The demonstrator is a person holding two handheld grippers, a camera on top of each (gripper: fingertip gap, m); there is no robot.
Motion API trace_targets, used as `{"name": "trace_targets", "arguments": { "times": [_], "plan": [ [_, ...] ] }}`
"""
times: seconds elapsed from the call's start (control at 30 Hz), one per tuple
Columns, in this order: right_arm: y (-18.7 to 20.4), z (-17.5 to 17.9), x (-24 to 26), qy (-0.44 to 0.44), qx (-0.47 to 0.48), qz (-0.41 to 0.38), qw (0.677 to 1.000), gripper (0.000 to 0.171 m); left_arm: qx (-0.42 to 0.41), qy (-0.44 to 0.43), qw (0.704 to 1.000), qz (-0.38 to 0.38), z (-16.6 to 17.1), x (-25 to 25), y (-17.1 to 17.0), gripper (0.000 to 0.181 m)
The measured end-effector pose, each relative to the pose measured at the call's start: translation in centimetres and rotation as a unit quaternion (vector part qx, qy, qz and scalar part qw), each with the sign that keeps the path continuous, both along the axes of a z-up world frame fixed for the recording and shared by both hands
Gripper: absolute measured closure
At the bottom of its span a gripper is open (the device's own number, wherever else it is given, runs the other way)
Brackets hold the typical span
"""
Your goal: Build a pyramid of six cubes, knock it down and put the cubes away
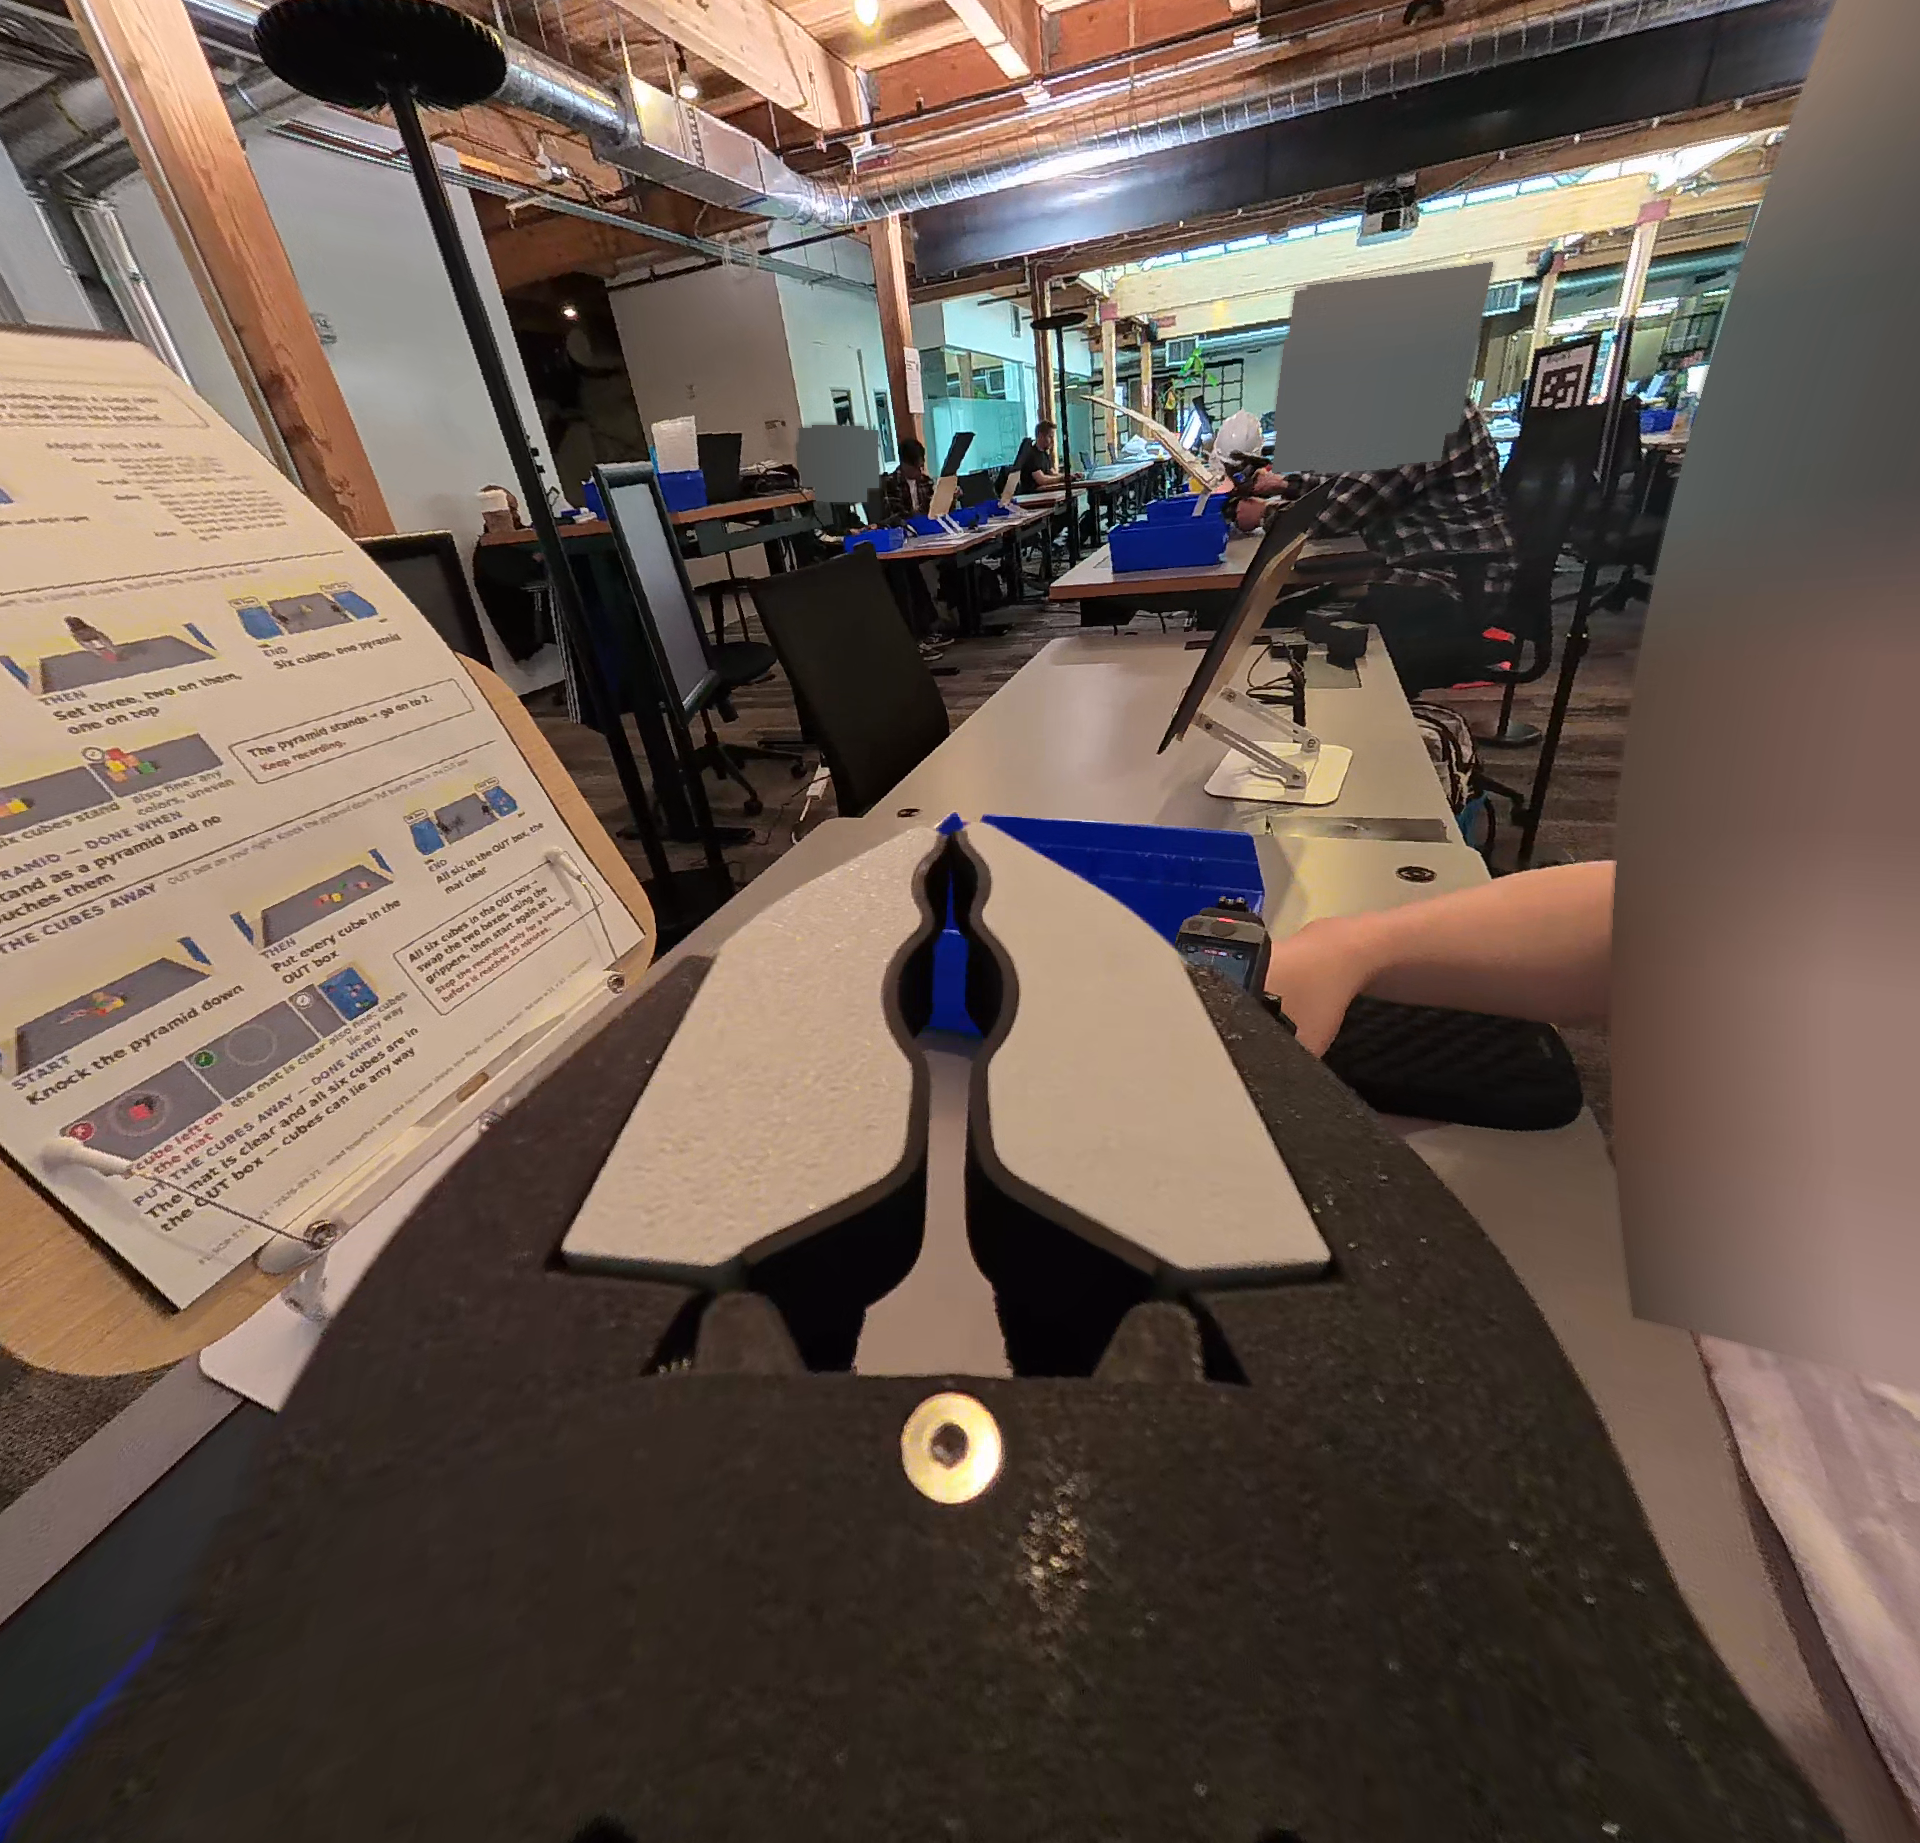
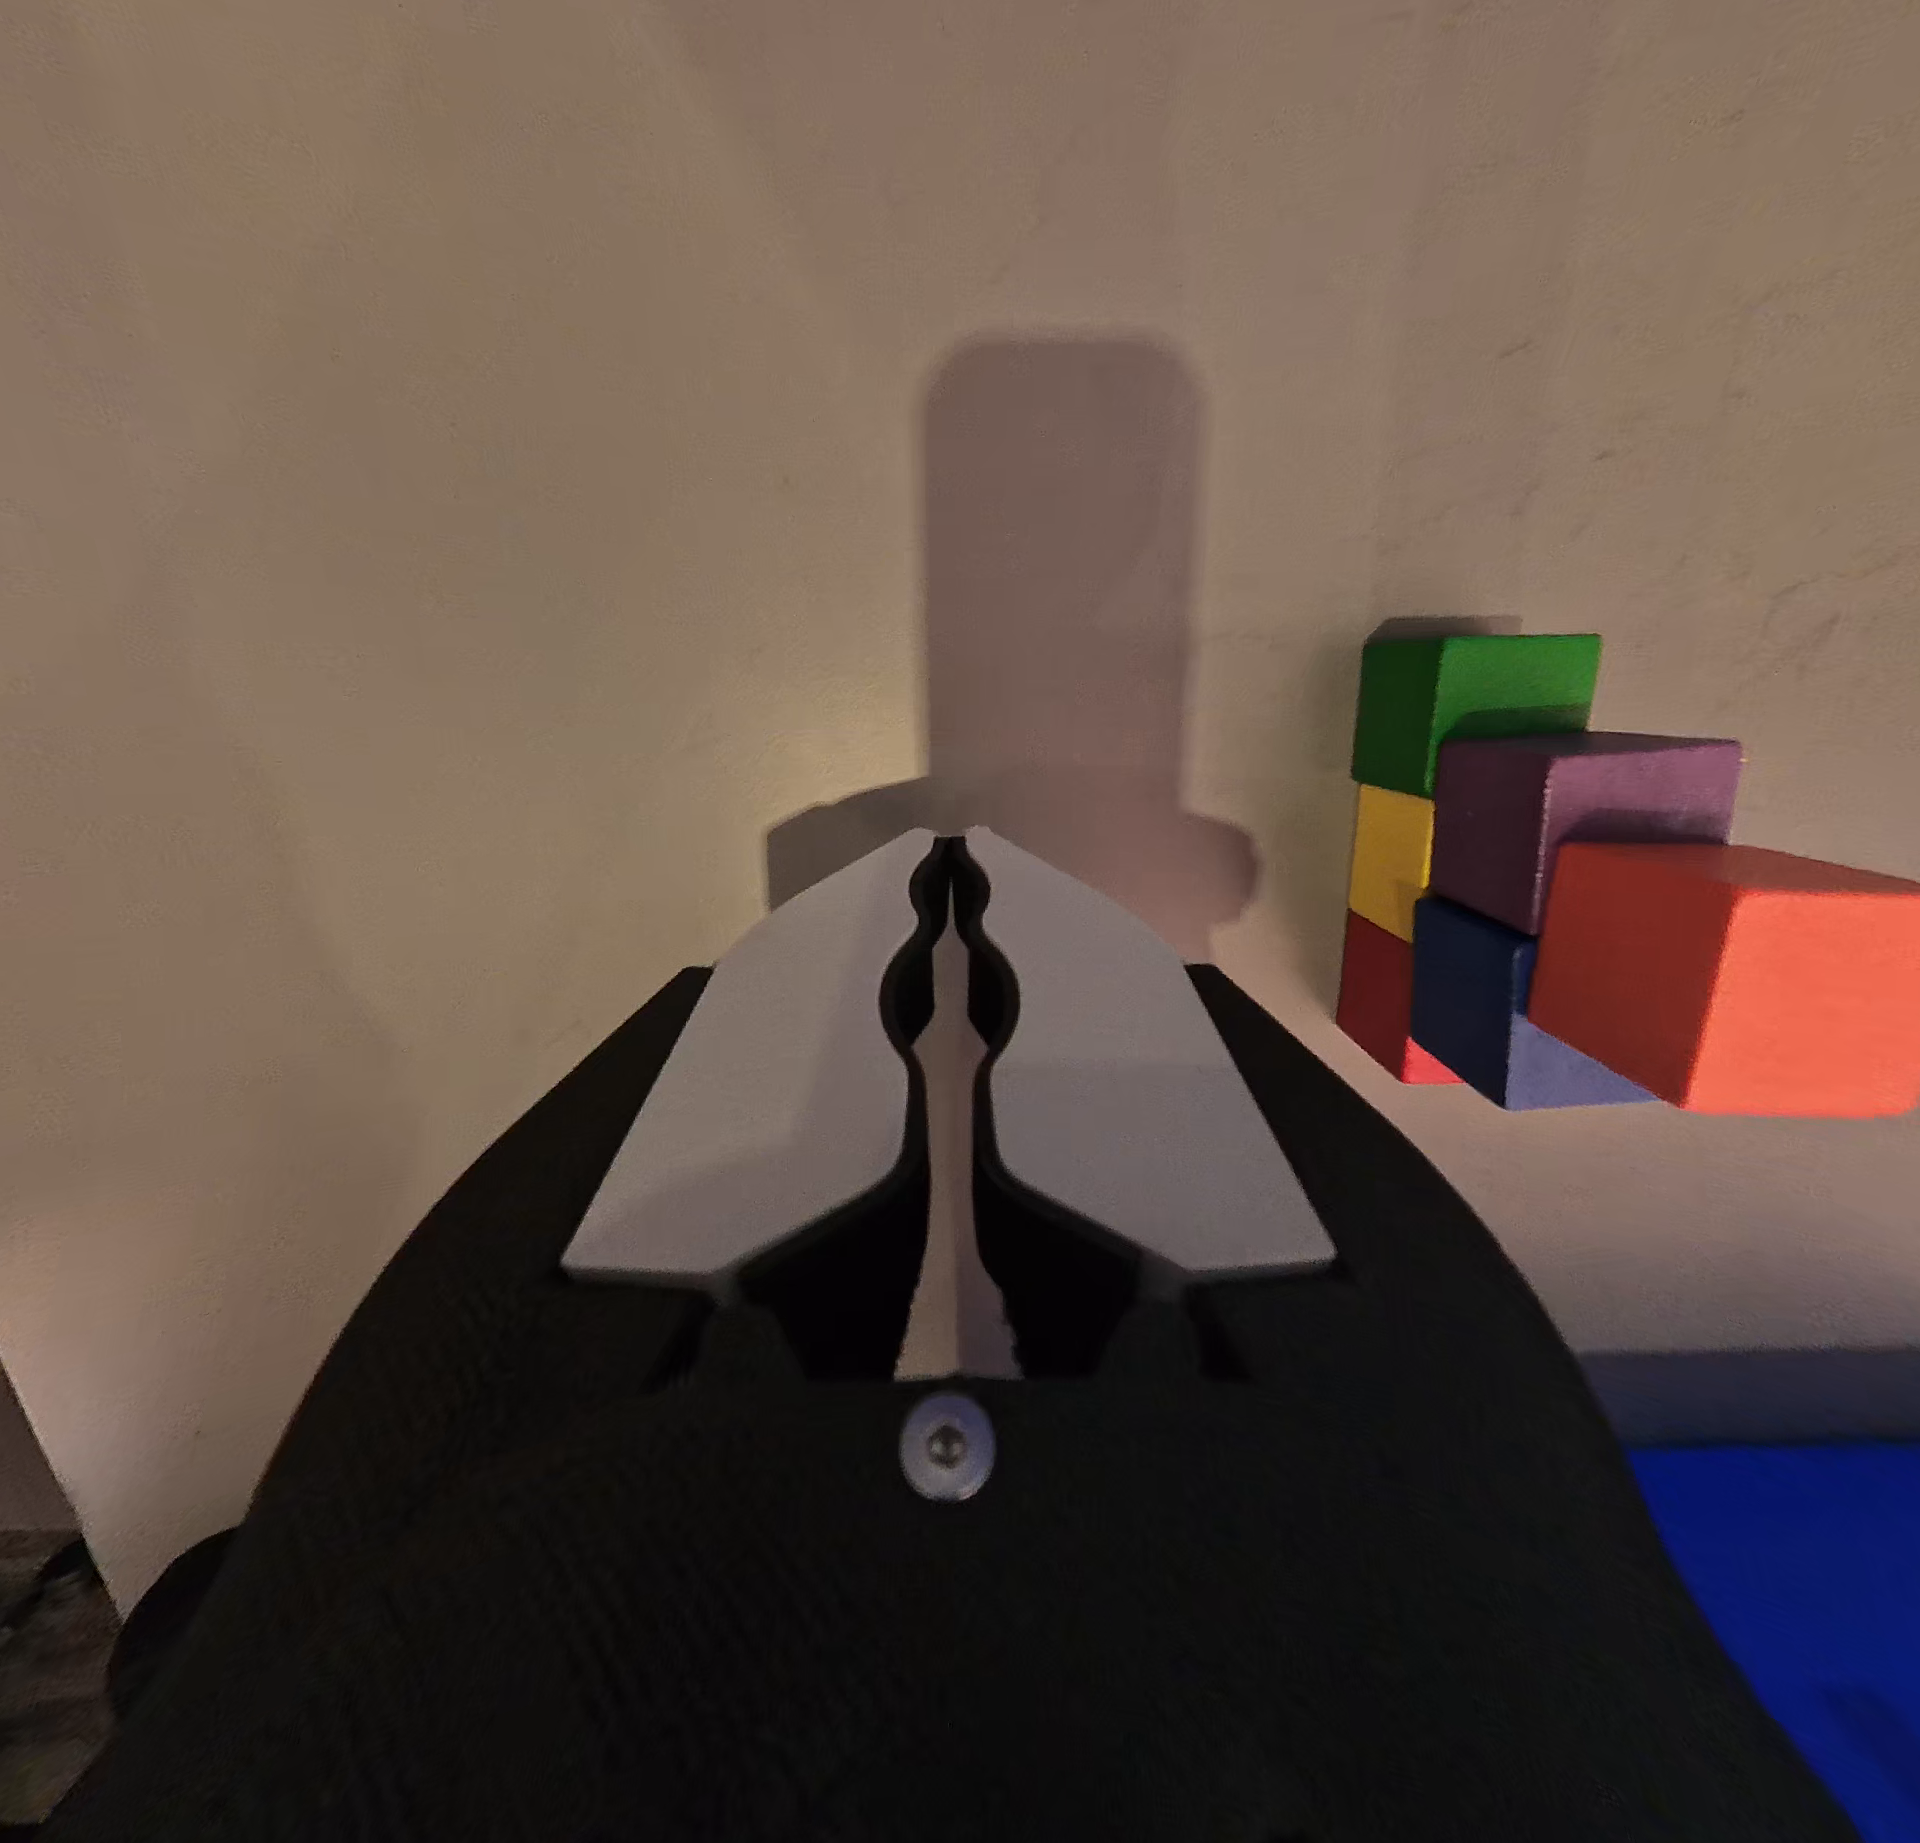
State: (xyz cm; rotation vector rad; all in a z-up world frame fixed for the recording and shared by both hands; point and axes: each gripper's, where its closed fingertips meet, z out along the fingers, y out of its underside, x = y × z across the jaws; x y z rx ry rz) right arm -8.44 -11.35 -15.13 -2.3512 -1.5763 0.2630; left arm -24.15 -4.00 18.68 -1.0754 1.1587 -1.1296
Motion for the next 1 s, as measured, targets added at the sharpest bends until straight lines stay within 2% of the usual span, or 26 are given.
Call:
{"name": "trace_targets", "arguments": {
  "times": [0.2,0.43,0.53,0.63,0.8,0.9,1.0],
  "plan": [
    [1.5,-0.7,0.7,-0.017,-0.001,-0.010,1.000,0.170,0.003,0.006,1.000,0.000,-0.2,0.2,0.0,0.181],
    [9.3,1.3,5.0,-0.134,0.069,-0.080,0.985,0.170,-0.005,0.011,1.000,0.001,-0.5,0.5,0.4,0.181],
    [12.0,4.1,5.4,-0.124,0.098,-0.092,0.983,0.170,-0.002,0.013,1.000,0.000,-0.6,0.5,0.3,0.181],
    [14.4,8.8,5.9,-0.110,0.147,-0.111,0.977,0.170,0.000,0.017,1.000,0.000,-0.7,0.5,0.4,0.181],
    [15.9,15.8,6.0,-0.076,0.204,-0.121,0.969,0.170,-0.005,0.018,1.000,0.002,-0.8,0.6,0.7,0.181],
    [15.8,17.4,6.3,-0.061,0.212,-0.129,0.967,0.170,-0.007,0.022,1.000,0.002,-1.0,0.8,0.7,0.181],
    [15.4,16.0,6.8,-0.037,0.189,-0.146,0.970,0.170,-0.006,0.028,1.000,0.001,-1.2,1.0,0.7,0.181]
  ]
}}
